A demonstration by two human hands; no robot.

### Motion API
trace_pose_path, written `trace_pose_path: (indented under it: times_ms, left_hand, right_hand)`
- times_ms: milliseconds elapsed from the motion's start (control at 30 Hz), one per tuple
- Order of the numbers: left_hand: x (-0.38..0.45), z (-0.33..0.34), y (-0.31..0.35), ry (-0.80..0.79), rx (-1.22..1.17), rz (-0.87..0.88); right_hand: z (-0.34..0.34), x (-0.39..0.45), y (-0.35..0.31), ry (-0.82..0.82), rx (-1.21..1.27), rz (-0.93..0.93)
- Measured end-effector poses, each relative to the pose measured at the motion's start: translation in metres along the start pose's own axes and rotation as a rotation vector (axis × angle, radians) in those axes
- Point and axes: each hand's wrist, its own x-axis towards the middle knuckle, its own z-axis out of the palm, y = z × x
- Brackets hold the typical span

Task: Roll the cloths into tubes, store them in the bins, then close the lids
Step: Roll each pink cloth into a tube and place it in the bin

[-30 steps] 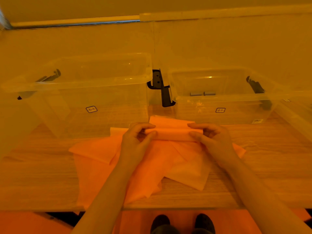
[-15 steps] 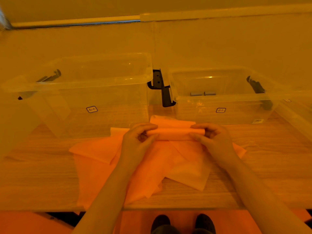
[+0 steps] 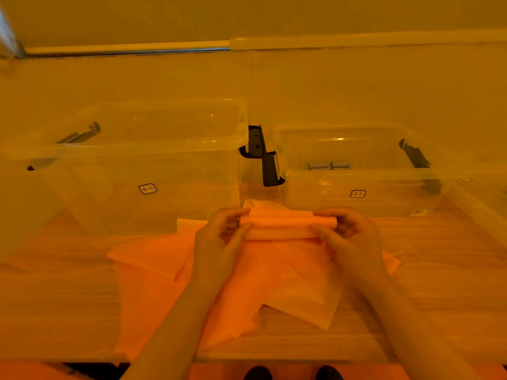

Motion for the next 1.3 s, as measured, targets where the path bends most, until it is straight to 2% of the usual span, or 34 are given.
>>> trace_pose_path:
  times_ms: [200,467,600,733,833,1067,1167,1300]
  left_hand:
    - [0.0014,-0.0015,-0.0006,0.061,0.021,0.072]
    - [0.0006,-0.0046,-0.0001,-0.011,0.017,0.023]
    - [0.0007,-0.0038,0.004,0.023,0.045,-0.013]
    - [0.0003,-0.003,0.0064,0.02,0.126,0.026]
    - [0.0008,-0.0025,0.0019,0.001,0.131,0.034]
    - [0.0,-0.0023,-0.0016,-0.041,0.084,0.095]
    - [0.0012,-0.0025,-0.001,-0.036,0.087,0.116]
    - [0.0004,-0.0028,-0.0011,-0.058,0.072,0.09]
  right_hand:
    - [-0.0027,-0.0016,-0.0012,-0.042,-0.01,0.025]
    - [-0.0042,-0.0011,-0.0022,-0.029,-0.008,0.063]
    - [-0.003,-0.0004,-0.0011,0.003,-0.06,0.047]
    - [-0.0037,0.001,0.0022,-0.021,-0.049,0.035]
    - [-0.0041,0.0024,0.0029,-0.022,0.005,0.018]
    - [-0.0049,0.0002,0.0004,-0.065,-0.111,-0.042]
    - [-0.005,-0.0012,-0.0001,-0.1,-0.101,0.004]
    - [-0.002,-0.0017,-0.002,-0.057,-0.115,0.064]
